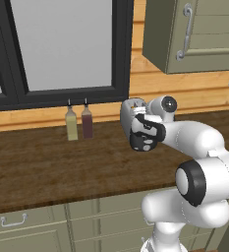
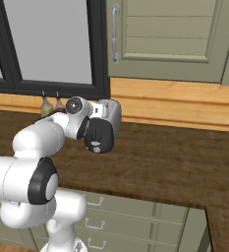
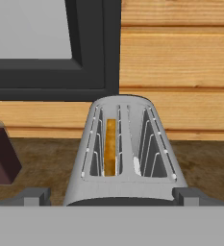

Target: Start the toaster. Once the lever pops up, take the bread to the plate on the dining counter.

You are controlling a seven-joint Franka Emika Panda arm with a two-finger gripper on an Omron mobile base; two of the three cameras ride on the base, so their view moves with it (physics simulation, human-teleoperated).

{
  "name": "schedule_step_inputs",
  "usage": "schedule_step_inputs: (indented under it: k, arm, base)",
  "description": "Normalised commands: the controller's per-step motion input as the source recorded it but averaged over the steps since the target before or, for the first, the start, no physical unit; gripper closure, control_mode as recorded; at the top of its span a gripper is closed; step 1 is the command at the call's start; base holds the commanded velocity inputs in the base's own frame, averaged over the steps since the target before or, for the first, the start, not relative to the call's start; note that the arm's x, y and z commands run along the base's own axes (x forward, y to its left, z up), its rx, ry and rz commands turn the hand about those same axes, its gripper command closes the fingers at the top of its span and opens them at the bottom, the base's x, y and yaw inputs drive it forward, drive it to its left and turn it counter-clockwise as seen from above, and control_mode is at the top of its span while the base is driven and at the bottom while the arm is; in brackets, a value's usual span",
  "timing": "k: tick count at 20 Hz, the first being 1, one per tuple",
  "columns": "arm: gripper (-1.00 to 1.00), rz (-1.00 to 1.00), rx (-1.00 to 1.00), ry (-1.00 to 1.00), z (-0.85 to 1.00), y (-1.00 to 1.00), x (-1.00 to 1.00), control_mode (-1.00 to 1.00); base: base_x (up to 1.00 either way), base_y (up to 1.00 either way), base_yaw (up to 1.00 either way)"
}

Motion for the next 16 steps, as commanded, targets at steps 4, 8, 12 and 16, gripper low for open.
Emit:
schedule_step_inputs:
  k: [4, 8, 12, 16]
  arm:
    - [-1.0, 0.0, 0.0, 0.0, 0.0, 0.0, 0.0, -1.0]
    - [-1.0, 0.0, 0.0, 0.0, 0.0, 0.0, 0.0, -1.0]
    - [-1.0, 0.0, 0.0, 0.0, 0.0, 0.0, 0.0, -1.0]
    - [-1.0, 0.0, 0.0, 0.0, 0.0, 0.0, 0.0, -1.0]
  base:
    - [0.0, 0.0, 0.0]
    - [0.0, 0.0, 0.0]
    - [0.0, 0.0, 0.0]
    - [0.0, 0.0, 0.0]
